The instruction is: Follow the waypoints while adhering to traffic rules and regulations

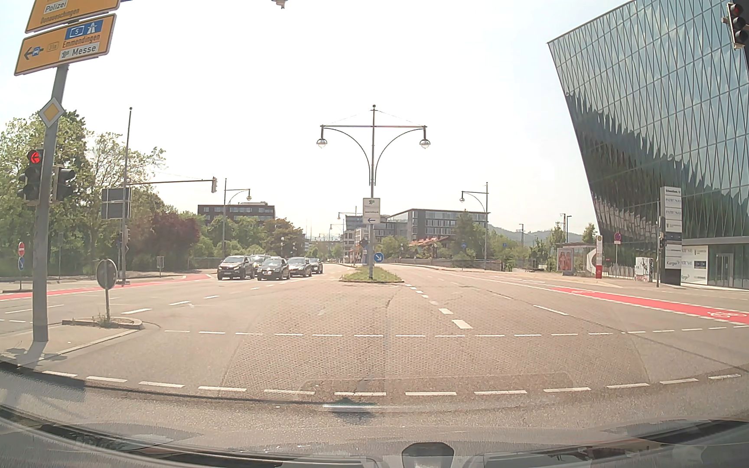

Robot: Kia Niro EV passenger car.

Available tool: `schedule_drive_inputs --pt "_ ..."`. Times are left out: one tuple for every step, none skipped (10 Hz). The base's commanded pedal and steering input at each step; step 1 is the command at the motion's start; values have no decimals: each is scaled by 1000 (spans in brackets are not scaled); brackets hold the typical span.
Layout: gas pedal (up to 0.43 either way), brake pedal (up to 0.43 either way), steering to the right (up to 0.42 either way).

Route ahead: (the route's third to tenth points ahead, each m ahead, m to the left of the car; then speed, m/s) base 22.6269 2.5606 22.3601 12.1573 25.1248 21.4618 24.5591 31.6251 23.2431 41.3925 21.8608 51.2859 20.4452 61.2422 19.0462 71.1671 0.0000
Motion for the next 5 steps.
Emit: schedule_drive_inputs --pt "0 287 -1" --pt "0 287 -2" --pt "0 287 -1" --pt "0 287 -1" --pt "0 287 -2"
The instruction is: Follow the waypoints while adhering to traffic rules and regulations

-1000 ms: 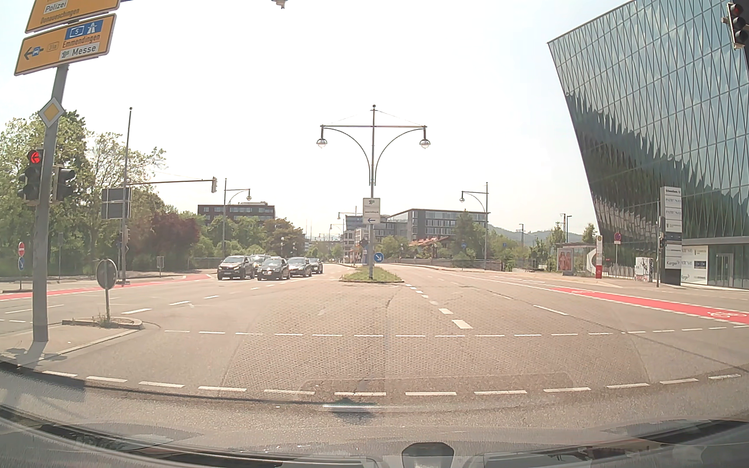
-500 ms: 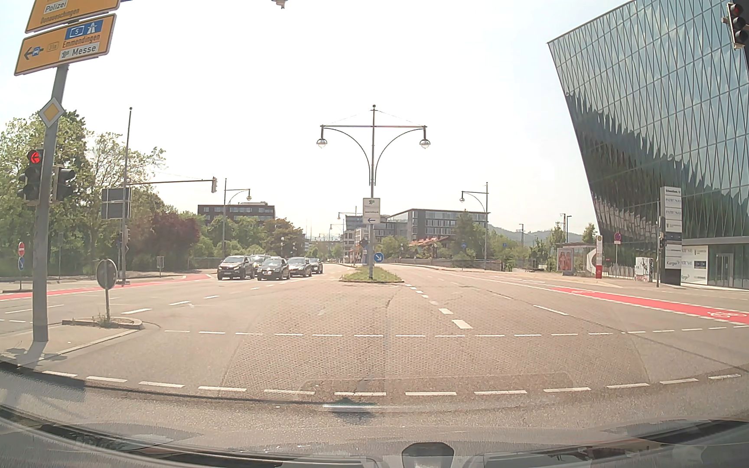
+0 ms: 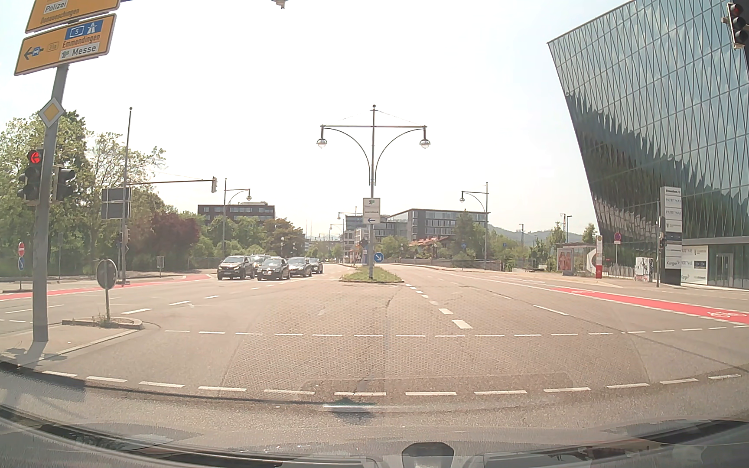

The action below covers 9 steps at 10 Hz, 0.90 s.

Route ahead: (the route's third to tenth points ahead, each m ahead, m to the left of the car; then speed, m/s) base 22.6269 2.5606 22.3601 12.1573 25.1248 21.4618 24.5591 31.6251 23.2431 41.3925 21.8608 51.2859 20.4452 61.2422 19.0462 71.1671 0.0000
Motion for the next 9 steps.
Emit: schedule_drive_inputs --pt "0 287 -1" --pt "0 287 -2" --pt "0 287 -2" --pt "0 287 -2" --pt "0 287 -1" --pt "0 287 -2" --pt "0 287 -1" --pt "0 287 -1" --pt "0 287 -1"
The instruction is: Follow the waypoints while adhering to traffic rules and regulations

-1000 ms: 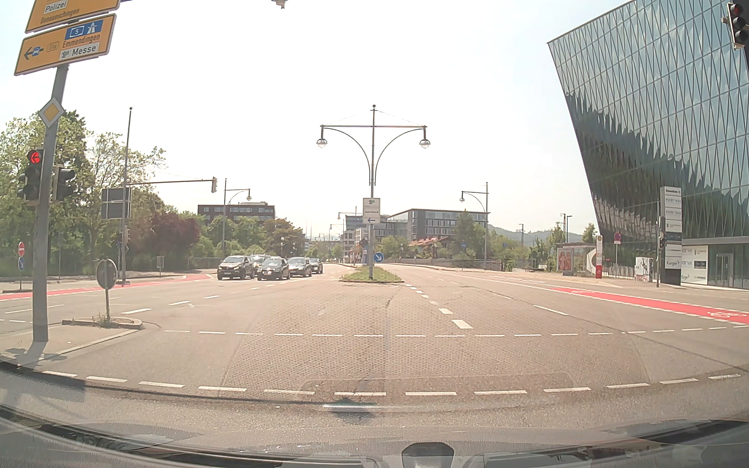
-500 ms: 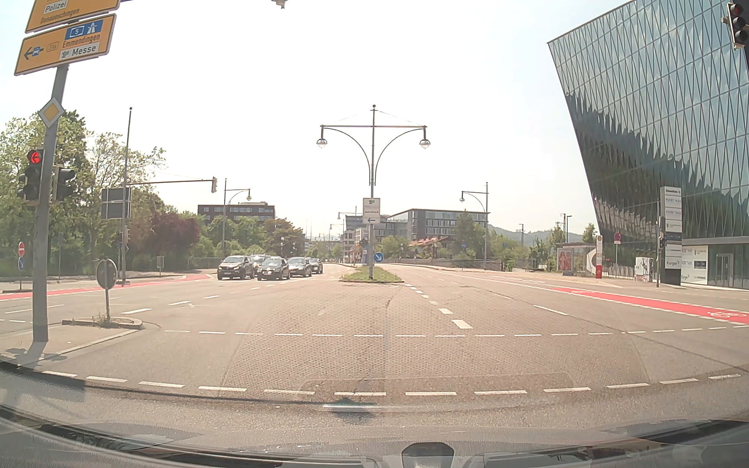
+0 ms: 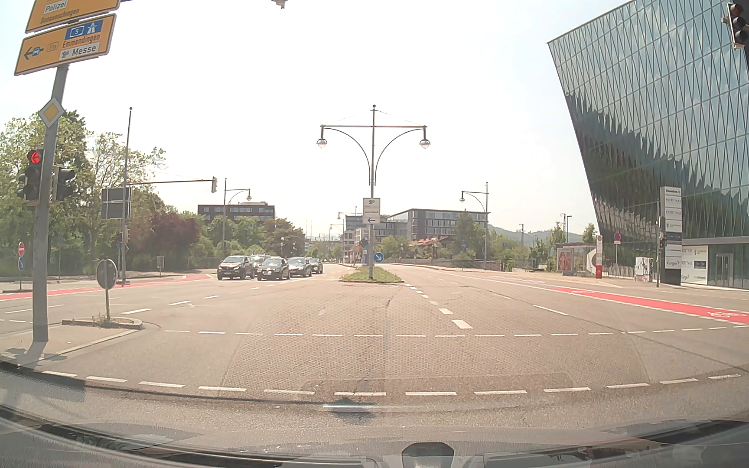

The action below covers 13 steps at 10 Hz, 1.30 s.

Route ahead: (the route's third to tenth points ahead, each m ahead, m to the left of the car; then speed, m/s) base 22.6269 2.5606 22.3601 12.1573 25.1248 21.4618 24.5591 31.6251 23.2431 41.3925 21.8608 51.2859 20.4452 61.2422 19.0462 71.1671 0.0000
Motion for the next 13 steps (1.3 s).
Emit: schedule_drive_inputs --pt "0 287 -1" --pt "0 287 -1" --pt "0 287 -1" --pt "0 287 -2" --pt "0 287 -2" --pt "0 287 -1" --pt "0 287 -2" --pt "0 55 -2" --pt "0 0 -2" --pt "39 0 -2" --pt "280 0 -2" --pt "571 0 -2" --pt "579 0 -3"
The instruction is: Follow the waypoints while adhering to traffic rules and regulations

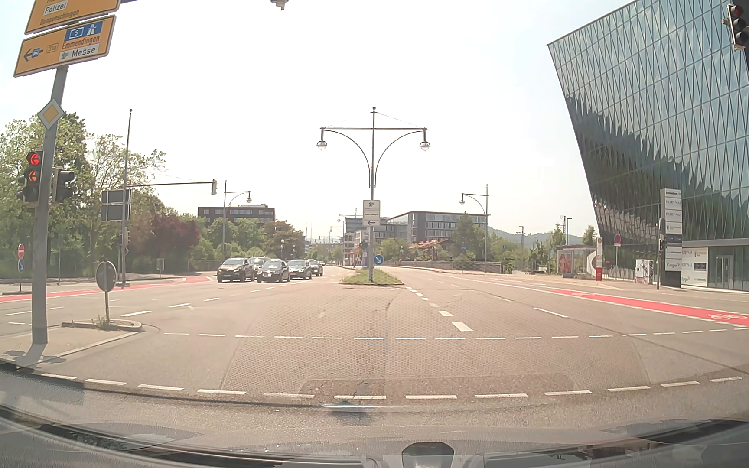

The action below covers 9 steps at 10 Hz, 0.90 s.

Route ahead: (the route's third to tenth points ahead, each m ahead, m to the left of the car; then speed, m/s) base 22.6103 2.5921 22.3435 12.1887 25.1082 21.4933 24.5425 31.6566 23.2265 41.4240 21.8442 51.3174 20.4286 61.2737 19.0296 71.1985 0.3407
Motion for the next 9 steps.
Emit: schedule_drive_inputs --pt "579 0 -2" --pt "579 0 -3" --pt "579 0 -3" --pt "579 0 -3" --pt "579 0 -3" --pt "579 0 -3" --pt "579 0 -3" --pt "579 0 -2" --pt "579 0 -3"
